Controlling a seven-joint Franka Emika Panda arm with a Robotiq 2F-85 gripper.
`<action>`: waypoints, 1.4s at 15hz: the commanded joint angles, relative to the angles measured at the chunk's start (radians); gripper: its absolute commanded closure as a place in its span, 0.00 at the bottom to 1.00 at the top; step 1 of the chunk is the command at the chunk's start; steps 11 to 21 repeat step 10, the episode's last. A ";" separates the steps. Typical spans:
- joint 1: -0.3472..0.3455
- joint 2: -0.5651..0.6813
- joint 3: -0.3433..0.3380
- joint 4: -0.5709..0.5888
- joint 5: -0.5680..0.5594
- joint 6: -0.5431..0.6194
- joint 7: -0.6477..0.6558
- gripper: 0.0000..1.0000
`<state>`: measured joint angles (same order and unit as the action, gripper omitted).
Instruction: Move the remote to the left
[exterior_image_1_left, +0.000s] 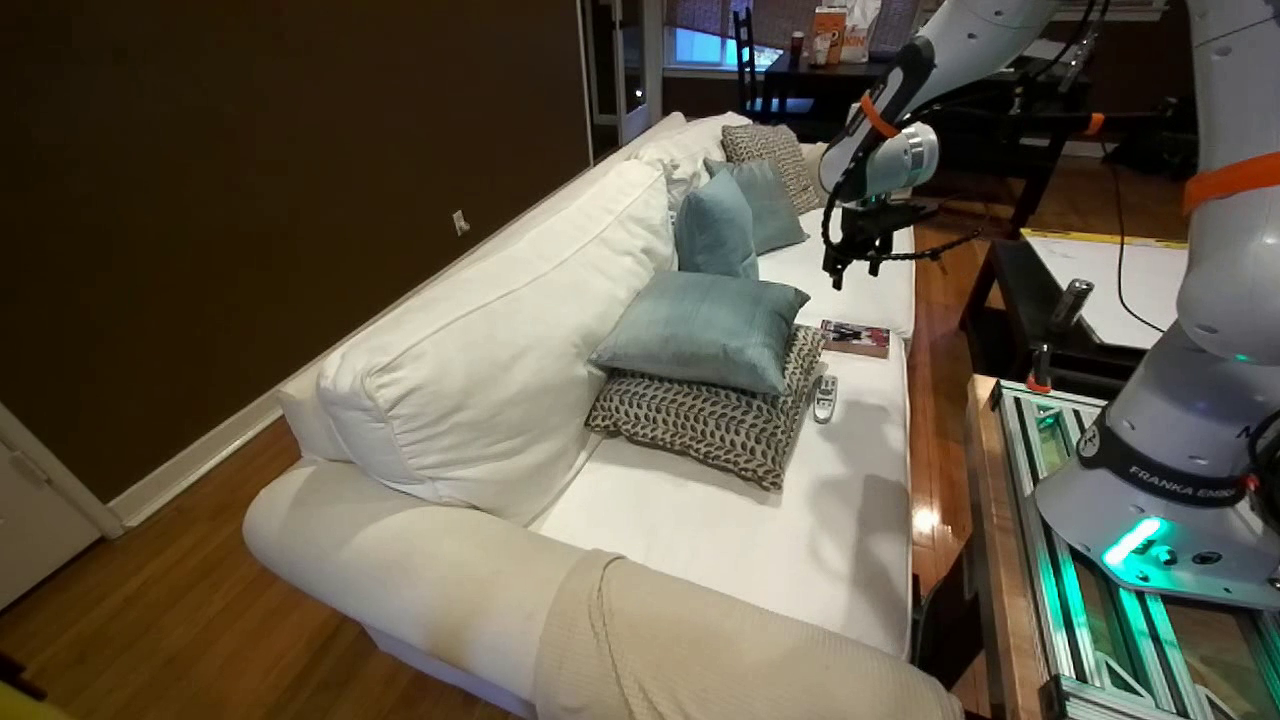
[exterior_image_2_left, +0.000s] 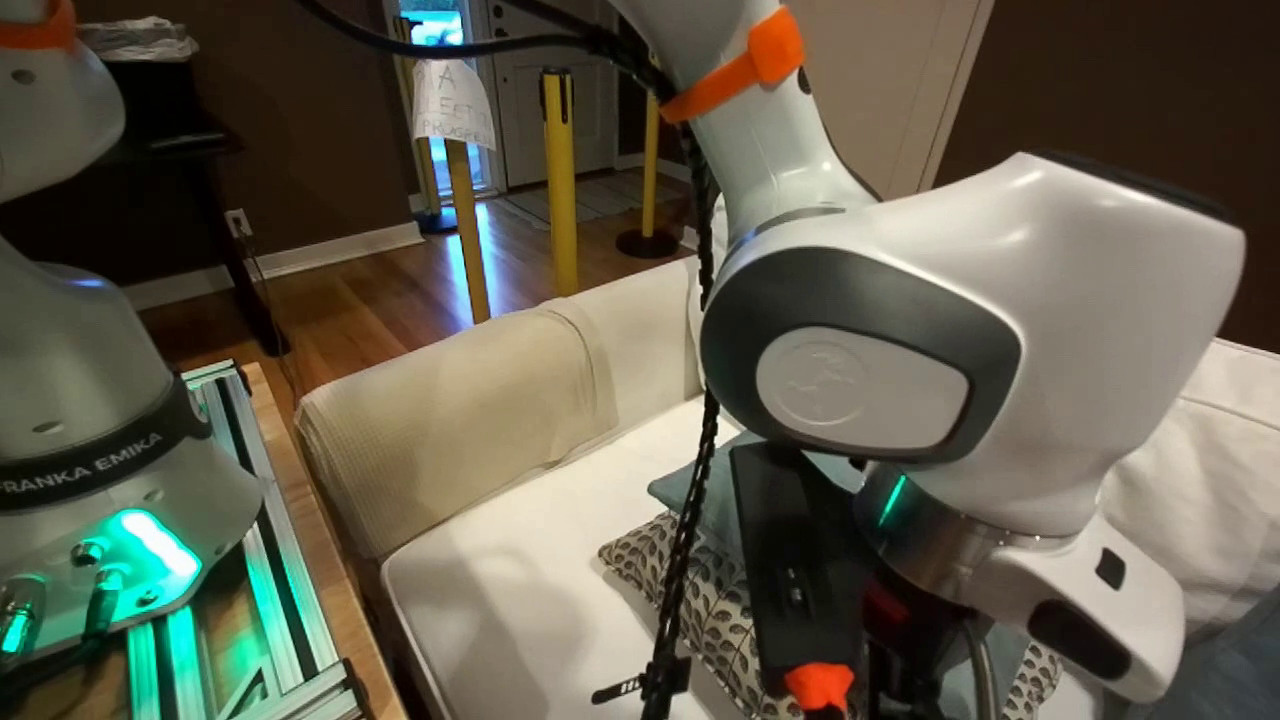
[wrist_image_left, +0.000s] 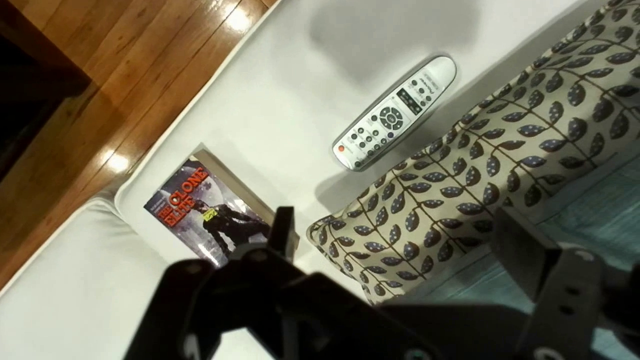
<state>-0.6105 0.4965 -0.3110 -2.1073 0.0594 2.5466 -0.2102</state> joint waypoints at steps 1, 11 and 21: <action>0.013 -0.066 -0.003 -0.036 -0.033 -0.060 -0.040 0.00; 0.011 -0.035 -0.001 -0.002 -0.011 -0.048 -0.031 0.00; 0.011 -0.035 -0.001 -0.002 -0.011 -0.048 -0.031 0.00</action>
